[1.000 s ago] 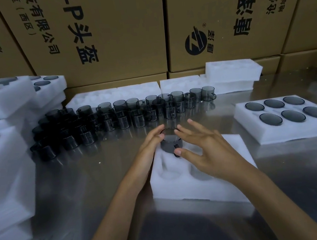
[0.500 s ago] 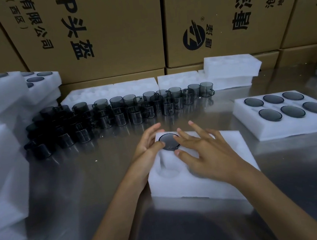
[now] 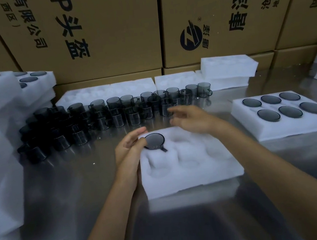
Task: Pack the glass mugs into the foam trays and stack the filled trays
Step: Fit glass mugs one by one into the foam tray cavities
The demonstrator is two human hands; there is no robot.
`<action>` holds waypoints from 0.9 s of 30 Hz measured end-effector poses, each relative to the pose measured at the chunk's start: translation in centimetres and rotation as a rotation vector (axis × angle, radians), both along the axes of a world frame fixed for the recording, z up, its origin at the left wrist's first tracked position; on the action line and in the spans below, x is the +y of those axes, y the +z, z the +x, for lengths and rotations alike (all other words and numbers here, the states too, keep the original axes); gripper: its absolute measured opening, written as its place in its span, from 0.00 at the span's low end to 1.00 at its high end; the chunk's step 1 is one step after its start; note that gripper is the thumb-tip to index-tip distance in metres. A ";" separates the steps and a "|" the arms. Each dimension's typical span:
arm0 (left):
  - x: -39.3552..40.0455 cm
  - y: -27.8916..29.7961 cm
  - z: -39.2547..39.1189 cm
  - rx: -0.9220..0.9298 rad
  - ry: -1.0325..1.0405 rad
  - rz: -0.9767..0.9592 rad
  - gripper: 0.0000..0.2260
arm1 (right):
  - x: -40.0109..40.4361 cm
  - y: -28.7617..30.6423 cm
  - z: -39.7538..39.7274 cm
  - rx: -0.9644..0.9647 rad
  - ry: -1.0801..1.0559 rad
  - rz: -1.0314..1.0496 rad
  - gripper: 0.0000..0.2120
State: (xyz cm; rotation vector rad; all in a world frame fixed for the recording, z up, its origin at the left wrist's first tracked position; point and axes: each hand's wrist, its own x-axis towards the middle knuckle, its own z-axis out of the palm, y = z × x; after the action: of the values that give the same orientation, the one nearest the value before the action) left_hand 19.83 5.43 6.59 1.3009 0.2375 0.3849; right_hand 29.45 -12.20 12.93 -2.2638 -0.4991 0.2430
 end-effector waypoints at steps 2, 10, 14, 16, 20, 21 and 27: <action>1.1 0.0 -0.1 0.008 0.003 -0.016 0.12 | 1.4 0.1 3.2 0.015 -0.058 -0.095 0.30; 1.7 -0.2 0.2 0.035 -0.106 0.061 0.12 | 4.8 -2.8 9.9 -0.062 -0.206 -0.305 0.11; 1.8 0.0 0.2 0.063 -0.117 0.076 0.14 | 4.7 -3.7 9.8 -0.184 -0.234 -0.325 0.09; 1.9 0.2 0.1 0.088 -0.131 0.092 0.15 | 4.2 -3.6 8.8 -0.230 -0.233 -0.300 0.10; 1.5 1.1 0.1 0.120 -0.070 0.125 0.11 | 2.1 -2.3 5.1 -0.356 -0.187 -0.140 0.09; 1.3 1.5 0.2 0.108 -0.015 0.235 0.12 | 1.4 -1.9 3.8 -0.403 -0.186 -0.094 0.10; -1.3 5.4 -0.2 -0.125 -0.183 0.806 0.30 | -1.5 -0.8 -5.1 -0.609 -0.117 0.158 0.12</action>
State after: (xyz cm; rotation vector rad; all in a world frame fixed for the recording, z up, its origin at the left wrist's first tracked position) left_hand 19.64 4.15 11.97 2.0615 -0.1691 0.4195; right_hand 24.32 -13.70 12.13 -2.1770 -0.6636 -0.5436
